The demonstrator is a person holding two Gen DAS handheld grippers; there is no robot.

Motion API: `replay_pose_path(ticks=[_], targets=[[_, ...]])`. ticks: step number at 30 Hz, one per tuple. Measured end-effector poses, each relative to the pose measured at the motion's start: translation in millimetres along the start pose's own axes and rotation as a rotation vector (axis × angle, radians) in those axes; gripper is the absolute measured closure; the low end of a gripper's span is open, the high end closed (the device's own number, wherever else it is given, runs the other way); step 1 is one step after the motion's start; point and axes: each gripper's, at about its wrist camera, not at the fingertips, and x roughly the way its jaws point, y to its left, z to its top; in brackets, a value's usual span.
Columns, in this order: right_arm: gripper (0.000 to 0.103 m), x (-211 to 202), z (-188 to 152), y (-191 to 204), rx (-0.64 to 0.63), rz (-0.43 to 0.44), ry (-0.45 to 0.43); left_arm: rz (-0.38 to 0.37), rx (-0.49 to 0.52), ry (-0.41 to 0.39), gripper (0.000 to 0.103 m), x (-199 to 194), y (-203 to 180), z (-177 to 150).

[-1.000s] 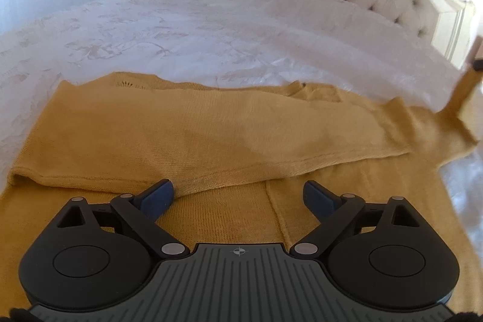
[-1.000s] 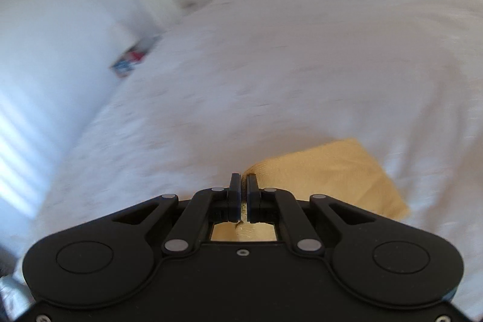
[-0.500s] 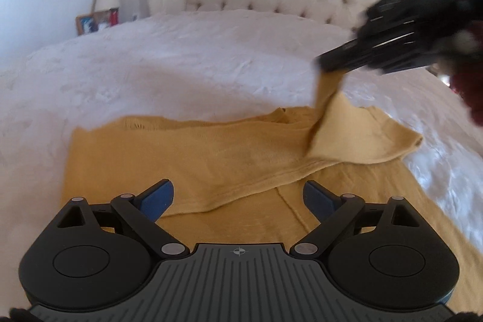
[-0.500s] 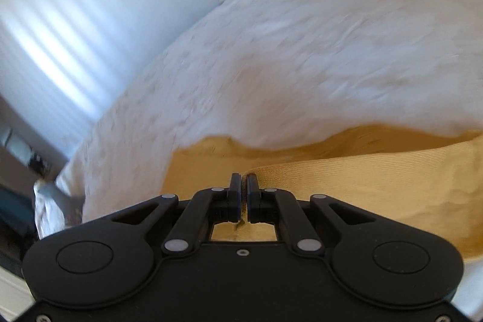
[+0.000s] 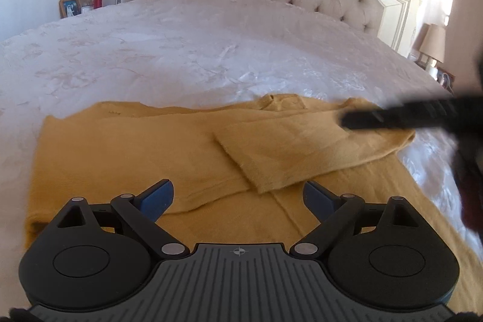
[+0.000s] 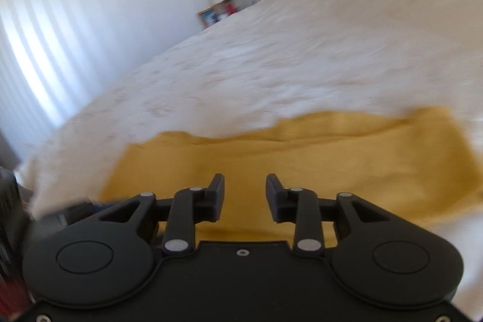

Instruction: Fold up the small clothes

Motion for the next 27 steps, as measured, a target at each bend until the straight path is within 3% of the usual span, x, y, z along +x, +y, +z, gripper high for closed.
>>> replay_pose_path(ticks=[4, 9, 15, 18, 19, 20, 22, 27], targets=[[0.056, -29, -26, -15, -0.049, -0.094, -0.046, -0.025, -0.064, 0.013, 0.010, 14, -5, 12], [0.055, -45, -51, -26, -0.050, -0.140, -0.108, -0.043, -0.172, 0.063, 0.011, 39, -3, 21], [0.052, -36, -56, -17, -0.123, -0.127, -0.106, -0.060, -0.201, 0.116, 0.035, 62, -7, 29], [0.052, -36, -55, -11, -0.150, -0.109, -0.123, -0.058, -0.215, 0.125, 0.063, 68, -10, 34], [0.052, -36, -55, -11, -0.142, -0.096, -0.121, -0.057, -0.225, 0.128, 0.085, 69, -10, 35], [0.052, -35, -57, -10, -0.138, -0.090, -0.119, -0.060, -0.237, 0.138, 0.097, 72, -11, 37], [0.052, -35, -60, -9, -0.148, -0.096, -0.113, -0.065, -0.251, 0.140, 0.097, 72, -13, 42], [0.052, -33, -65, -9, -0.155, -0.099, -0.098, -0.105, -0.203, 0.047, 0.097, 36, -26, 74]])
